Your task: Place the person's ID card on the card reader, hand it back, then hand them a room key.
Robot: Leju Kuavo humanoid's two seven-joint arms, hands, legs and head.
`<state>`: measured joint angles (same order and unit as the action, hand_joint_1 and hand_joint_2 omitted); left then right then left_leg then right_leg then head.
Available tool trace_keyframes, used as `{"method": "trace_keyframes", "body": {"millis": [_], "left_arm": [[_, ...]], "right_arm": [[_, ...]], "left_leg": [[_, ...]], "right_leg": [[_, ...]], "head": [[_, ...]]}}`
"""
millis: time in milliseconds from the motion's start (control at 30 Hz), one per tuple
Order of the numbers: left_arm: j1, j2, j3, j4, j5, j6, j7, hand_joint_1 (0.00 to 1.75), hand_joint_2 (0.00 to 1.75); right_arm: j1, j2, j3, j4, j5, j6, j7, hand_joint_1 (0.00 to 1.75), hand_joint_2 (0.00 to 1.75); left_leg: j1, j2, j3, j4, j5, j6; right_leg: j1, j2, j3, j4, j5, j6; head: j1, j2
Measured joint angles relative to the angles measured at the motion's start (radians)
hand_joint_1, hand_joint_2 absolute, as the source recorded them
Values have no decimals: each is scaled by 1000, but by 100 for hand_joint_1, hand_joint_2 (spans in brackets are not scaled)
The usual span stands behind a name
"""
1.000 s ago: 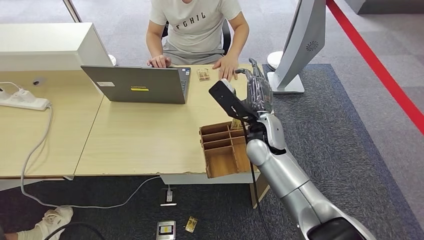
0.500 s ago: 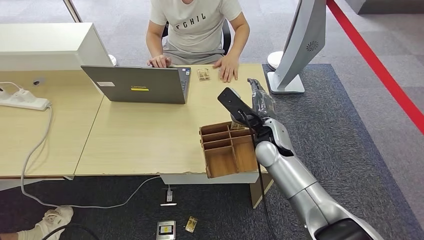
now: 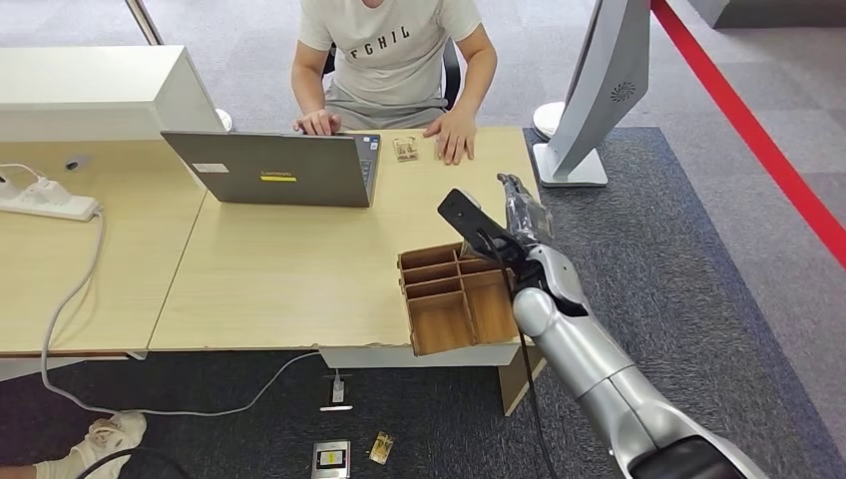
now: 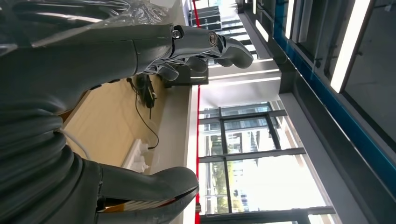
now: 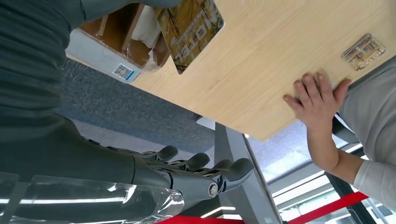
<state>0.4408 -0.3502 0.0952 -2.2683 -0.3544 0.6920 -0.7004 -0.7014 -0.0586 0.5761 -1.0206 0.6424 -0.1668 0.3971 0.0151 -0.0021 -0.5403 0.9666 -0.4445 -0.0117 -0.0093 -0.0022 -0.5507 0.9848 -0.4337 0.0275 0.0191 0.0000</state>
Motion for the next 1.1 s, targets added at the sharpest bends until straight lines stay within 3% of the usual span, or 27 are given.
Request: {"method": "trace_keyframes", "body": {"millis": [567, 1100], "left_arm": [[18, 0, -1, 0, -79, 0, 0, 0, 175], [30, 0, 0, 1, -71, 0, 0, 0, 175]], "right_arm": [[-9, 87, 53, 141, 42, 5, -72, 0, 175], [-54, 13, 48, 192, 93, -131, 2, 0, 175]], "left_leg": [[0, 0, 0, 0, 0, 0], [0, 0, 0, 0, 0, 0]], "right_leg": [[0, 0, 0, 0, 0, 0], [0, 0, 0, 0, 0, 0]], "head": [[0, 0], [0, 0]]}}
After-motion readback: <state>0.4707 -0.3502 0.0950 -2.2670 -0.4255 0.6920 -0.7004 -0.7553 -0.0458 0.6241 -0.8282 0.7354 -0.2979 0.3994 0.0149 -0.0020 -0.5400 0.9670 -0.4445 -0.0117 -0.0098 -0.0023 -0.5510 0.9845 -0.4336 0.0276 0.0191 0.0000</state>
